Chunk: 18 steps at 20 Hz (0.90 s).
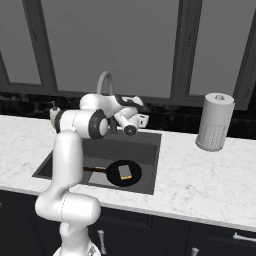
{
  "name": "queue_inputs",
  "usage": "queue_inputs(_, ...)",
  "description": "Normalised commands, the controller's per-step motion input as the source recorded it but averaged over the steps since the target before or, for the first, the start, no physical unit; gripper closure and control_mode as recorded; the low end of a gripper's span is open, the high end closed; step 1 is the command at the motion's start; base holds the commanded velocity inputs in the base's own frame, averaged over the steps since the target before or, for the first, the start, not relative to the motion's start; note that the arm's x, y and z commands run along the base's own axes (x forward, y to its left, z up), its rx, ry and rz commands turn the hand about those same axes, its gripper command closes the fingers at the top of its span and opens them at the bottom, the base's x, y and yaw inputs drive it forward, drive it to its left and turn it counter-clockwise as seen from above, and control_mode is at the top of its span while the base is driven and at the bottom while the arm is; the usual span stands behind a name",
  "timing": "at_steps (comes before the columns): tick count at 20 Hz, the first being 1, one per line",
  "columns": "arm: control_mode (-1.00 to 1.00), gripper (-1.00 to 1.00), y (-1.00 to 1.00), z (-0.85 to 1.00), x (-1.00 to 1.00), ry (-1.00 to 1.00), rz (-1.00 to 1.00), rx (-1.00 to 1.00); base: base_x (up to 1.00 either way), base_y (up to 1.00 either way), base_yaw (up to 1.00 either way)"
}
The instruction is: Pick the pan and sponge and place them into the sink. Then turn on the water.
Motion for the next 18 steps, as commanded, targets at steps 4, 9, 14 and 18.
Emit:
queue_inputs(4,-1.00,-1.00,-0.89,-0.01,0.01,0.00,0.00,0.03,0.00,0.00,0.00)
queue_inputs(9,-1.00,-1.00,-0.91,-0.03,0.00,0.00,0.00,0.03,0.00,0.00,0.00)
queue_inputs(14,-1.00,-1.00,-0.79,-0.01,0.00,0.00,0.00,0.01,0.00,0.00,0.00)
queue_inputs(18,-1.00,-1.00,-0.60,0.00,0.00,0.00,0.00,0.00,0.00,0.00,0.00)
